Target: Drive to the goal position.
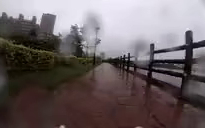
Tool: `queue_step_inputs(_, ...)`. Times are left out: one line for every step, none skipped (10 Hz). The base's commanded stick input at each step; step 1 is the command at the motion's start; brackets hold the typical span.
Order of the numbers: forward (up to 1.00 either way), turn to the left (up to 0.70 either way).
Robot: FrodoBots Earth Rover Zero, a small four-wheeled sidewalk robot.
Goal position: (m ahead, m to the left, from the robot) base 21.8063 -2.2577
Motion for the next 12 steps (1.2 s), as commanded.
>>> queue_step_inputs(1.0, 0.0)
queue_step_inputs(1.0, 0.0)
queue_step_inputs(1.0, 0.0)
queue_step_inputs(1.0, 0.0)
queue_step_inputs(1.0, 0.0)
queue_step_inputs(1.0, 0.0)
queue_step_inputs(1.0, 0.0)
queue_step_inputs(1.0, 0.0)
queue_step_inputs(1.0, 0.0)
queue_step_inputs(1.0, 0.0)
queue_step_inputs(1.0, 0.0)
queue_step_inputs(1.0, 0.0)
